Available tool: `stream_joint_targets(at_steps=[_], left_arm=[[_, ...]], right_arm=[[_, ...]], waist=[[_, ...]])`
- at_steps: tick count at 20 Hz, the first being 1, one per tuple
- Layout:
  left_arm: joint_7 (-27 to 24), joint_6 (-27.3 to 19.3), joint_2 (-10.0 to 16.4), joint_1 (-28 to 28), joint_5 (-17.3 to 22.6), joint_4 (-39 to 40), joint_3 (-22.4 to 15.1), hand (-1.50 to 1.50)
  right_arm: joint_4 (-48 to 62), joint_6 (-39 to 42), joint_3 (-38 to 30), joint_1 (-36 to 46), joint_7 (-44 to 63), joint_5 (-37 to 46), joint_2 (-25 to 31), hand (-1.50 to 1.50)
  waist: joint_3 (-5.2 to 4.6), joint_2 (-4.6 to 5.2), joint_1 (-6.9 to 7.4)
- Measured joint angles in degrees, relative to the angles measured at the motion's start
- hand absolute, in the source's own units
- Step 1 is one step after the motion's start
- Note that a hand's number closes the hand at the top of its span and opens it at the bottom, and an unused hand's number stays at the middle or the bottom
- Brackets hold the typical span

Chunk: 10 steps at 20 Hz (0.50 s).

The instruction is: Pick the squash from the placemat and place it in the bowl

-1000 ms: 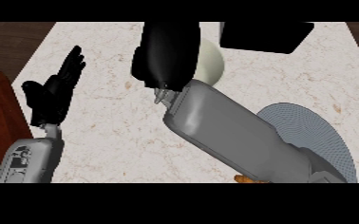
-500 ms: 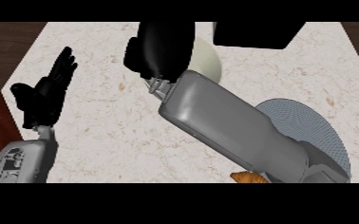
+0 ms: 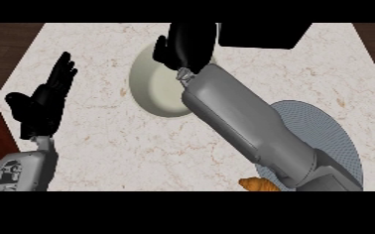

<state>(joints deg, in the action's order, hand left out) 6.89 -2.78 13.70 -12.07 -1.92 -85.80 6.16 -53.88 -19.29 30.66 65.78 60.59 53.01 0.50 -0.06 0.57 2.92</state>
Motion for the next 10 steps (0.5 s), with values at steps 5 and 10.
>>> stream_joint_targets(at_steps=[5,10], left_arm=[[0.83,0.32,0.38,0.65,0.15,-1.56,0.16,0.00],[0.90,0.67,0.52,1.48,0.58,-2.34,0.65,0.00]], right_arm=[[8.44,-0.67,-2.79,-1.46,-1.20,-3.20,-0.16,1.50],[13.74,-2.32,-6.22,-4.09,-4.33,-9.64,-0.31,-1.50]], waist=[[-0.01,0.00,-0.20],[0.04,0.01,-0.47]])
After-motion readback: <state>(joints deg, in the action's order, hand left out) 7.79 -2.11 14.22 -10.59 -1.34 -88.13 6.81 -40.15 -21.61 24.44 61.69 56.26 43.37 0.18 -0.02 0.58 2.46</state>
